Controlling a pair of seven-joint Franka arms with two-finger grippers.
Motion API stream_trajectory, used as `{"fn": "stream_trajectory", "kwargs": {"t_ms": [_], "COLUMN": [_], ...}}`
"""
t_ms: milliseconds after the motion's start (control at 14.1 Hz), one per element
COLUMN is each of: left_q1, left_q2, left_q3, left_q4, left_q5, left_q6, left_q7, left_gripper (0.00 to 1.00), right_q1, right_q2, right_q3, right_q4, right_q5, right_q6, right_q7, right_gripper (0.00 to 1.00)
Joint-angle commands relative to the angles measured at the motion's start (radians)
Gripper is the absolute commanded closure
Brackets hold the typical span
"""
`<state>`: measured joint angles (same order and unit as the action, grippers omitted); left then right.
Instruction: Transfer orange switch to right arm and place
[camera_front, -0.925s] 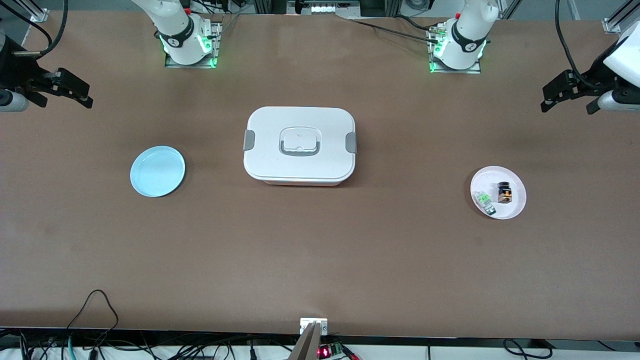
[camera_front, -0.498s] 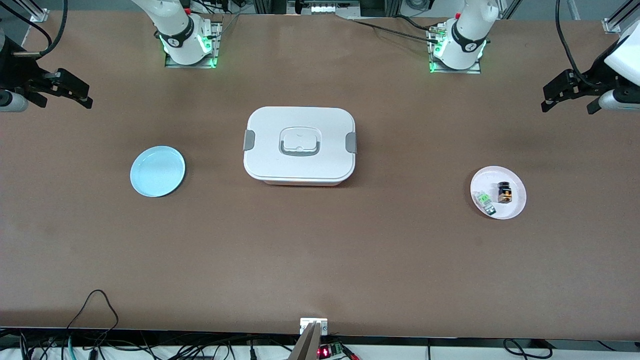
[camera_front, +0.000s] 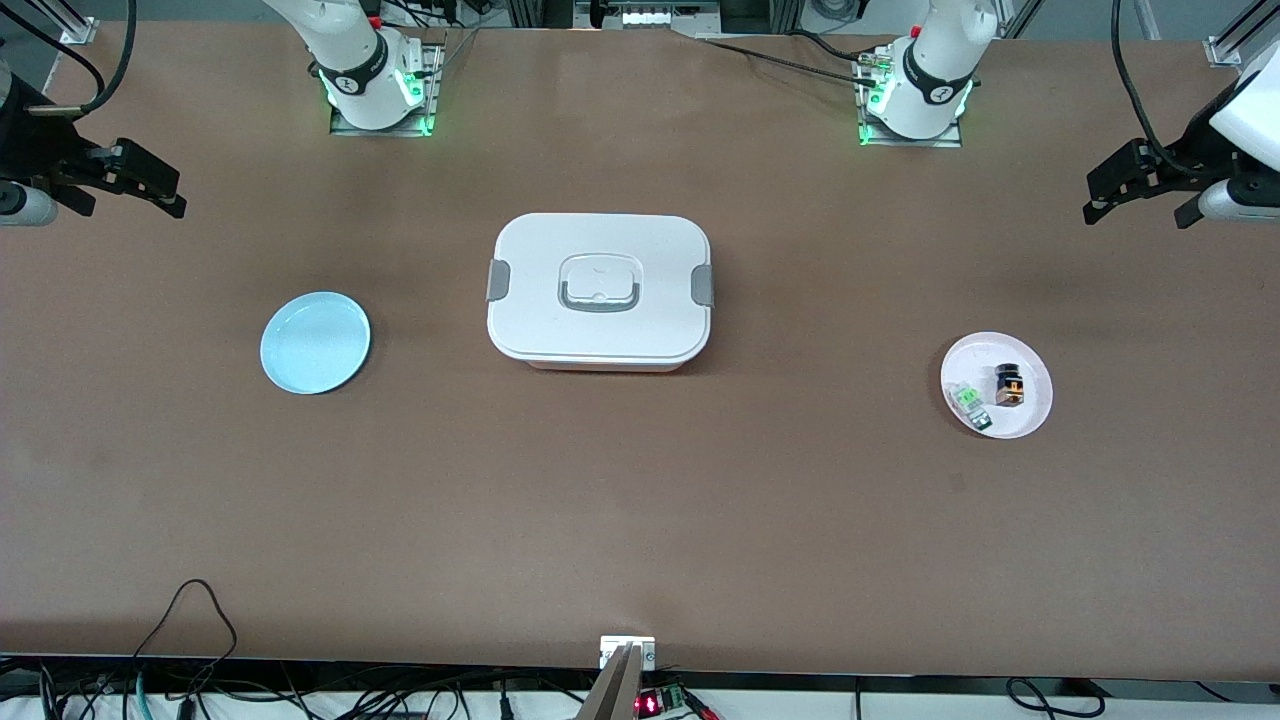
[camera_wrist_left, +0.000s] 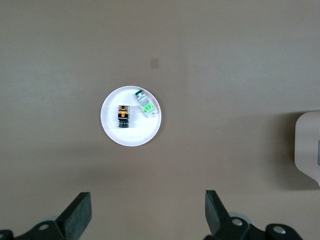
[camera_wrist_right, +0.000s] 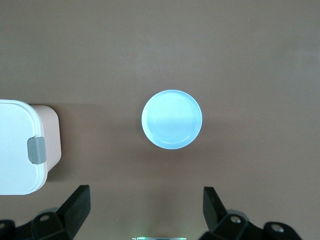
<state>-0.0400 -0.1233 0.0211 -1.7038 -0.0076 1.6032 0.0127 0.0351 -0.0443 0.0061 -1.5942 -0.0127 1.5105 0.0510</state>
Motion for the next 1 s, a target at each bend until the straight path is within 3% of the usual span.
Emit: {"fn": "stream_trajectory", "kwargs": {"t_ms": [0,214,925], "left_q1": [-0.008,-0.001,0.025], "left_q2": [0.013,0.014,0.059], "left_q3": [0.013,0.020,0.016], "left_q4": [0.029,0.029,-0.037], "left_q5": [0.009,0.009,0.000], "left_q6": [-0.023,-0.016,0.006], "left_q7": [-0.007,0.004,0.053], "left_gripper": [0.00,0.00,0.00], "right_q1": [-0.014,-0.009,-0.008], "right_q2": [0.012,0.020,0.032], "right_q3": [0.009,0.012,0.014], "right_q4": [0.026,0.065,0.028], "right_q5": [-0.007,-0.004,0.000], "right_q6": [-0.007,-0.010,-0.016], "right_q7": [0.001,0.000,0.020], "right_gripper": [0.00,0.00,0.00]}}
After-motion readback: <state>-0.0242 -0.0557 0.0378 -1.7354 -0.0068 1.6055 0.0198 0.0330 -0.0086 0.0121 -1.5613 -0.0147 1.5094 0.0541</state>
